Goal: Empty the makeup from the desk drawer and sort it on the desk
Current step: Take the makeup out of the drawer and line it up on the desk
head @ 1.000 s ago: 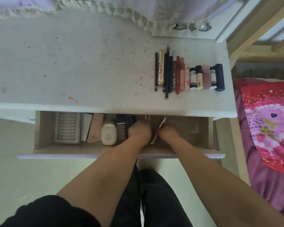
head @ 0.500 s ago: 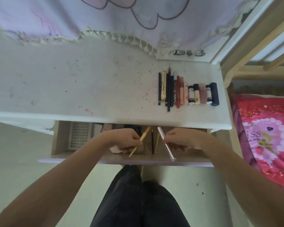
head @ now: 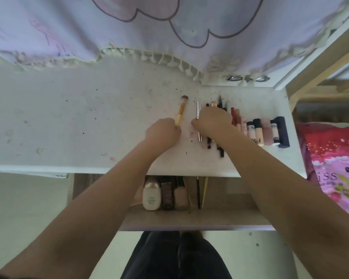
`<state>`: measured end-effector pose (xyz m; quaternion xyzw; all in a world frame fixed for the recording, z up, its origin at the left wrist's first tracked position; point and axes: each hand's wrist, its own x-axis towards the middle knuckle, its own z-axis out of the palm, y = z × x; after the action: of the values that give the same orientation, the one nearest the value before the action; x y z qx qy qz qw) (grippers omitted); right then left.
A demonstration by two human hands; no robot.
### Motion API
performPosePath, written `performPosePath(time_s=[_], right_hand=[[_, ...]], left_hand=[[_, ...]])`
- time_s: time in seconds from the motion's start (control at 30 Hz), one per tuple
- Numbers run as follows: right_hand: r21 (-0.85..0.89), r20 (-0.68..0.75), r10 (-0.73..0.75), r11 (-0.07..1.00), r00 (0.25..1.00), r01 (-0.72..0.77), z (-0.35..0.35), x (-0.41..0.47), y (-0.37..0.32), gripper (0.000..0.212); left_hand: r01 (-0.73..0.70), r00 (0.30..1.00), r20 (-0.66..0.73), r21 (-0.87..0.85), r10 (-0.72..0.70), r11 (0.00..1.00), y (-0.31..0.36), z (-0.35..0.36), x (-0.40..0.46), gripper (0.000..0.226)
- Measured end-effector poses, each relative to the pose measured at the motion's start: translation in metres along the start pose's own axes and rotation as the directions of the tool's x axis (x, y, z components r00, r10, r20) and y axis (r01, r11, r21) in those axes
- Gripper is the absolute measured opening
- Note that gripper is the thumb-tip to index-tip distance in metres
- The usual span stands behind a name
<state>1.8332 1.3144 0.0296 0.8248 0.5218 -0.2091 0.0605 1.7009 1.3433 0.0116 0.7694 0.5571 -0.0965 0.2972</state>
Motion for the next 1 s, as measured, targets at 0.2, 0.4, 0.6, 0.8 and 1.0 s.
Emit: performPosePath(time_s=[0.2,0.4,0.6,0.8,1.0], right_hand=[[-0.184,-0.089,-0.044,0.983,0.995,0.027,0.006,0.000,0.002,0.022],[0.127,-0.165,-0.080,0.987,0.983,0.102,-0.004,-0.052,0.032,0.029],[0.295,0.305,-0.182,0.951,0.935,0.090,0.075,-0.119,0.078,0.025],[0.195,0.332,0.081,0.969,0.940,-0.153,0.161,-0.099,0.077,0.031],[0.286,0.258,0.188,0.922,0.948,-0.260,0.179,-0.089,0.072,0.030]], left_hand=[[-0.131,0.991,0.050,0.246,0.123,0.960,0.029,0.018,0.007,0.025],[-0.264,0.962,-0.030,0.148,0.272,0.953,0.019,0.025,-0.017,0.026],[-0.400,0.913,0.061,-0.046,0.403,0.915,-0.015,0.080,-0.104,0.019],[-0.059,0.980,0.193,0.013,0.056,0.998,0.002,0.164,-0.065,0.029],[0.075,0.988,0.135,0.027,-0.078,0.997,0.010,0.192,-0.040,0.027]])
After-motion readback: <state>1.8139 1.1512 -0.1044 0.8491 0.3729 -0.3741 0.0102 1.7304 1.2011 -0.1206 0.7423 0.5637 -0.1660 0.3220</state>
